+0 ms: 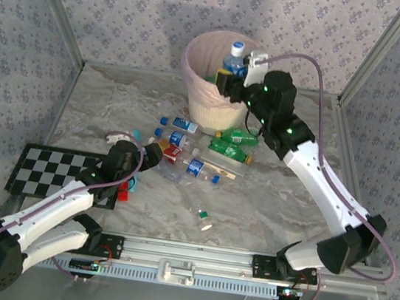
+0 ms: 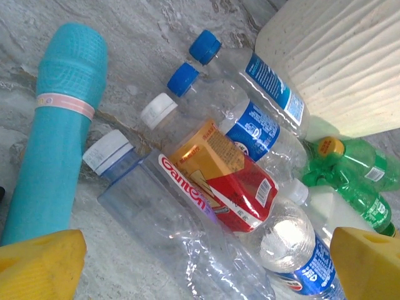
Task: Put the plastic bottles in the bin
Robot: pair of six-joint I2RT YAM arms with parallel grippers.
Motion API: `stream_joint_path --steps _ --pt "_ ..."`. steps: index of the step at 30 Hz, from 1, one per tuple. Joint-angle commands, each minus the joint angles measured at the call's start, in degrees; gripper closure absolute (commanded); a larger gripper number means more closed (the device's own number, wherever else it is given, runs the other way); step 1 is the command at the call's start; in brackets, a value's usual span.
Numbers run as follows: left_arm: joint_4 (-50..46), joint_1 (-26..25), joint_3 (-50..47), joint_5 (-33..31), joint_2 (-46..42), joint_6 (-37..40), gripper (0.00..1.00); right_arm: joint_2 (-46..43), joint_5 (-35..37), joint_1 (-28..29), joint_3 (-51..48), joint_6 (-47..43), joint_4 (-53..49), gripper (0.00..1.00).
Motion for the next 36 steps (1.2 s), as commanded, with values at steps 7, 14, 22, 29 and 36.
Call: stream_joint_path --steps 7,14,22,29,36 --pt "-1.0 0.3 -0.3 3.7 -2.0 0.5 0.00 16.4 3.1 -3.4 16.2 2.6 3.9 0.46" --pt "-1.9 0.0 -1.1 4.1 -3.9 -0.2 0.00 28.3 2.1 -4.3 27.6 4.3 -1.6 0.45" --pt "-3.0 -0.2 -1.3 3.7 -5.2 -0.4 0.00 38.0 2.6 -3.8 35.6 6.2 -7.8 0.43" --pt "-3.3 -0.3 -1.3 3.9 -5.4 -0.6 0.00 41.5 2.5 -3.7 37.8 7.6 -9.9 0.34" --pt "-3.5 -0.4 -0.9 3.8 -5.4 -0.6 0.00 41.9 2.1 -3.7 39.4 8.0 -10.4 0.16"
